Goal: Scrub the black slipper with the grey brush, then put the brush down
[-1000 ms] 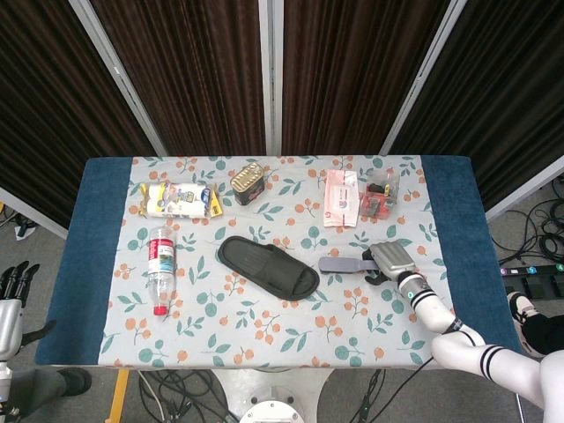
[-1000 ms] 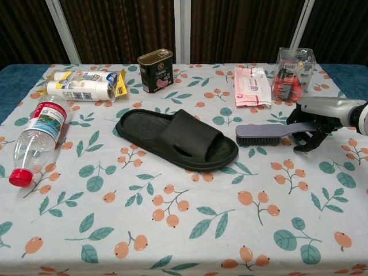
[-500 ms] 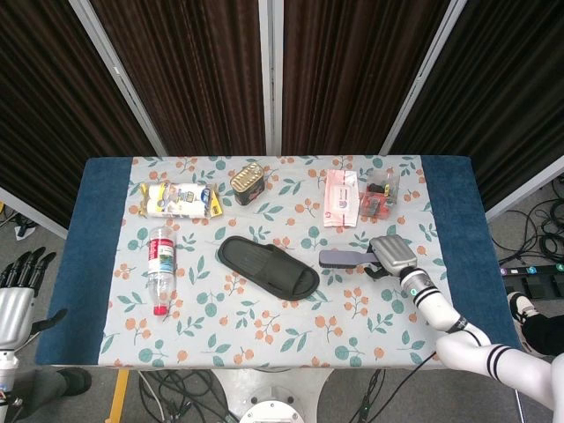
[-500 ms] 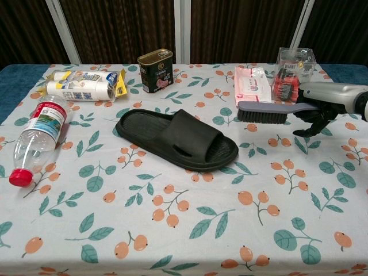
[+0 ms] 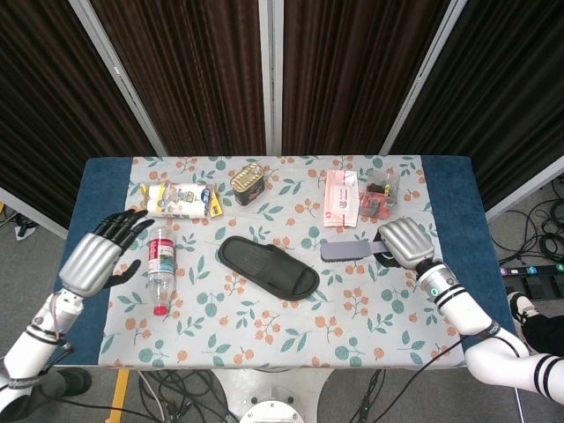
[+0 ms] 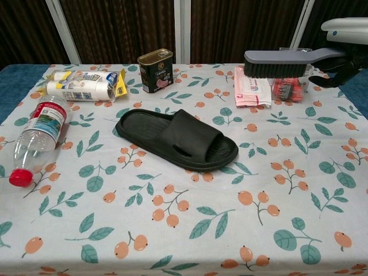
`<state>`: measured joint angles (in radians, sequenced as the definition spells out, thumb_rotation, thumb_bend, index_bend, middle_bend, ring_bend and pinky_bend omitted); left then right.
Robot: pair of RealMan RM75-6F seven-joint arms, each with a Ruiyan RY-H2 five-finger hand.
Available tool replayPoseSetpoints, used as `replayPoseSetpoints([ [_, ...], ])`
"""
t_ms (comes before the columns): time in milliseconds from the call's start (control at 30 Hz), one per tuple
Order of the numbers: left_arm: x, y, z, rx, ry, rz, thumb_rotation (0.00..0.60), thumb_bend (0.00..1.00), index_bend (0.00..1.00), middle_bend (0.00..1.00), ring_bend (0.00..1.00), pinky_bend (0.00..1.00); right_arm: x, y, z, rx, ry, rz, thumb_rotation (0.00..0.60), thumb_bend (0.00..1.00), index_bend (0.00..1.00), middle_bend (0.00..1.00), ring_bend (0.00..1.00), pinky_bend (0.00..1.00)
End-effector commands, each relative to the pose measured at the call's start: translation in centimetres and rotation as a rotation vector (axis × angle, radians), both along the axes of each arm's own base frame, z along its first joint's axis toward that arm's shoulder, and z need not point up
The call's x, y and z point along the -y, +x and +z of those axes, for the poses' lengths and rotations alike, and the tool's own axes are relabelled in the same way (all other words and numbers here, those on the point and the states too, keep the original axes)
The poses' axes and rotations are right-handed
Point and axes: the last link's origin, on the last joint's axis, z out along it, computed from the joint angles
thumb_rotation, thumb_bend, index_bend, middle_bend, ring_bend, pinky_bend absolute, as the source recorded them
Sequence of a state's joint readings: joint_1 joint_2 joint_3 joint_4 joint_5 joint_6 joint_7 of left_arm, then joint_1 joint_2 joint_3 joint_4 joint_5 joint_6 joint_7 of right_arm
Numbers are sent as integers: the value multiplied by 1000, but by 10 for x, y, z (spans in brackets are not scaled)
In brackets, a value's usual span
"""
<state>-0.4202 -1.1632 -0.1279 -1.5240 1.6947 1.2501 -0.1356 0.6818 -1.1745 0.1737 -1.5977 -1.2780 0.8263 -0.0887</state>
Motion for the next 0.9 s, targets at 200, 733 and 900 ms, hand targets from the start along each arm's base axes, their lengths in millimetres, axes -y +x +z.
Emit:
replayPoseSetpoints([
  [200, -63, 67, -82, -42, -288, -106, 600, 280, 165, 171, 101, 158, 2, 23, 3, -43, -4, 38, 600, 375, 1000, 990, 1000, 1000],
  [733, -98, 93, -184, -230, -454, -54, 600, 251, 131, 136, 101, 158, 8, 36, -33, -75, 34, 19, 600, 374, 1000, 991, 1000, 1000],
  [900, -100, 92, -202, -249, -480, -22, 600, 250, 128, 136, 100, 158, 7, 33, -47, -90, 44, 25, 600, 375, 1000, 990, 1000, 1000],
])
